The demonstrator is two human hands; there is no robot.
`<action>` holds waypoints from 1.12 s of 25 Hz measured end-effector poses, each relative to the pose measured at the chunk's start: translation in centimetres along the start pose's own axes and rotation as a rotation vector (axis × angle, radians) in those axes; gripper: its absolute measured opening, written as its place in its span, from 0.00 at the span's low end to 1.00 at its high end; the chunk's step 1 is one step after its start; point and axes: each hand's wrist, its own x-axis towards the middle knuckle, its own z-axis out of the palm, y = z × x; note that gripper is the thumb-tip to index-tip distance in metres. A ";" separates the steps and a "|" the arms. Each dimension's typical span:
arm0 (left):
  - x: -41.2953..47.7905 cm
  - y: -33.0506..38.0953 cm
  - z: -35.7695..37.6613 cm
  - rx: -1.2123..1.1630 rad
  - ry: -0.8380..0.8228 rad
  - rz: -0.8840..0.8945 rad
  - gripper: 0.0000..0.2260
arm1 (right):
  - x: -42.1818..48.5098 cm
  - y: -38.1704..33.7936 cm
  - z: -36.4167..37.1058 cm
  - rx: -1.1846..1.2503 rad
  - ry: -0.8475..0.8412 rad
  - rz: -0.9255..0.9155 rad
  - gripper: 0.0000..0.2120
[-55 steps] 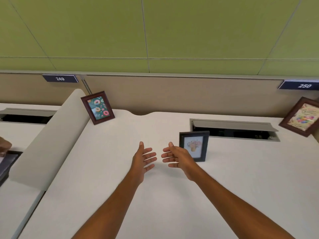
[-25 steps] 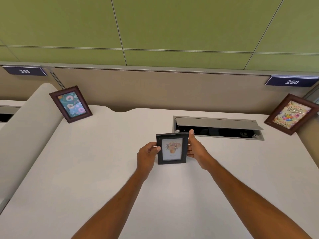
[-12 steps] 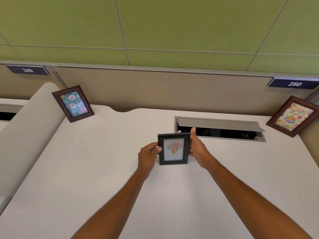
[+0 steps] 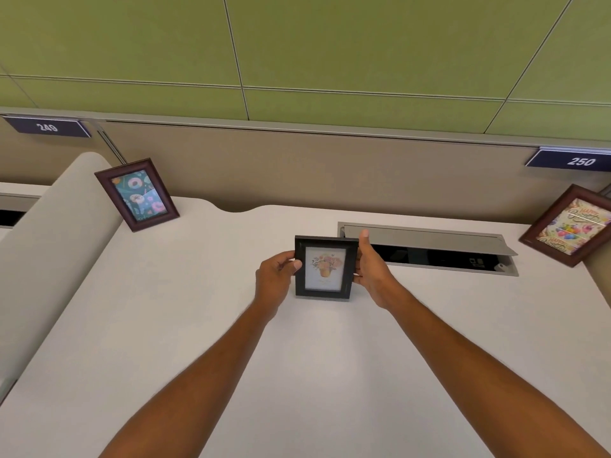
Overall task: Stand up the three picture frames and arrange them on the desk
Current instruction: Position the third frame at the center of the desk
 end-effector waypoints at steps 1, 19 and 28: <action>0.8 0.5 -0.2 0.004 0.006 0.007 0.08 | 0.5 -0.7 0.4 0.000 0.000 -0.013 0.45; 15.9 3.4 -0.8 0.054 0.036 -0.006 0.13 | 13.6 -7.8 3.6 0.012 -0.005 -0.011 0.42; 18.8 3.4 -0.2 0.044 0.015 0.004 0.14 | 16.7 -8.8 3.4 0.006 0.025 -0.016 0.40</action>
